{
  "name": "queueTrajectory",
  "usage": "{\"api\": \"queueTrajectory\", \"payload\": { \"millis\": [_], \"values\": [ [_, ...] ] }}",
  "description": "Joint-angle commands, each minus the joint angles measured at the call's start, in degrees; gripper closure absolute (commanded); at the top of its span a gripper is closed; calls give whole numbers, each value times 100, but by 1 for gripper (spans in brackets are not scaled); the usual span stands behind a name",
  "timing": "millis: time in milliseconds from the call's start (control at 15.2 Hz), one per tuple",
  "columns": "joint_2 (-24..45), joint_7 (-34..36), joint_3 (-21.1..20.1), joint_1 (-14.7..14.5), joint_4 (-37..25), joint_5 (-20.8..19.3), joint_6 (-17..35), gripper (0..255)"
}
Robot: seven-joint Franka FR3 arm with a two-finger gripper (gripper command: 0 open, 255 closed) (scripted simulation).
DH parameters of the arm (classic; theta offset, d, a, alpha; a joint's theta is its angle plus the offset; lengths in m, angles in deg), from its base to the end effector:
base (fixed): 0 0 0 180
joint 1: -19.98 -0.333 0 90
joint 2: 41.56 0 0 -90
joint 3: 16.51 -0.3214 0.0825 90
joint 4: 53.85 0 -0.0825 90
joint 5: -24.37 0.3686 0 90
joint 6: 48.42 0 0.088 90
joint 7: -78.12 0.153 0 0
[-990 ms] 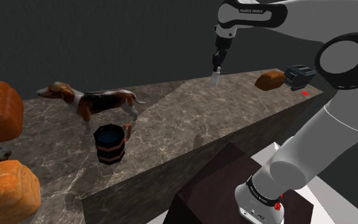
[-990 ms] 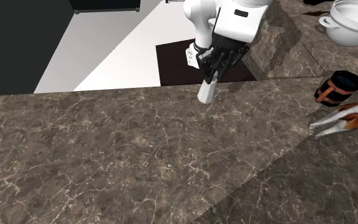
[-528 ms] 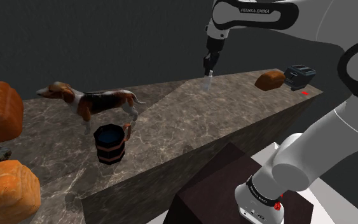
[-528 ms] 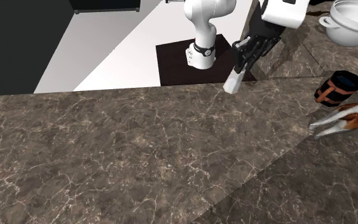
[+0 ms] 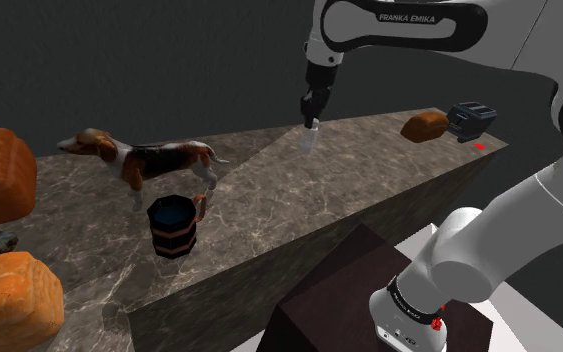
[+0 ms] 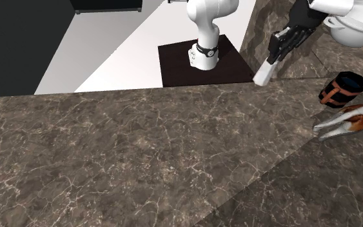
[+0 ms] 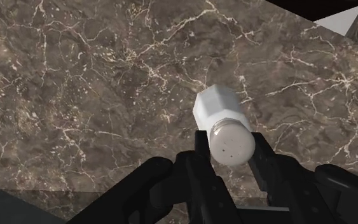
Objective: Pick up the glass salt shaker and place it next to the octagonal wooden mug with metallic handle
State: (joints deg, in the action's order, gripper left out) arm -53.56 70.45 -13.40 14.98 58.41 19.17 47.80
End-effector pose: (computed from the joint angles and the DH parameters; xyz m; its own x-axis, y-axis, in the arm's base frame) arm 0.4687 0.0010 0.5215 0.9809 0.1772 -0.0808 0.1828 -0.9808 0.0678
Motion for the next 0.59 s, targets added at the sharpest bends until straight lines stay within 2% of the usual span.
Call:
{"api": "queueTrajectory", "payload": {
  "millis": [0, 528],
  "values": [
    [6, 271, -163, -113, -3, 53, -19, 255],
    [112, 1363, -835, -586, -136, 275, -116, 255]
  ]
}}
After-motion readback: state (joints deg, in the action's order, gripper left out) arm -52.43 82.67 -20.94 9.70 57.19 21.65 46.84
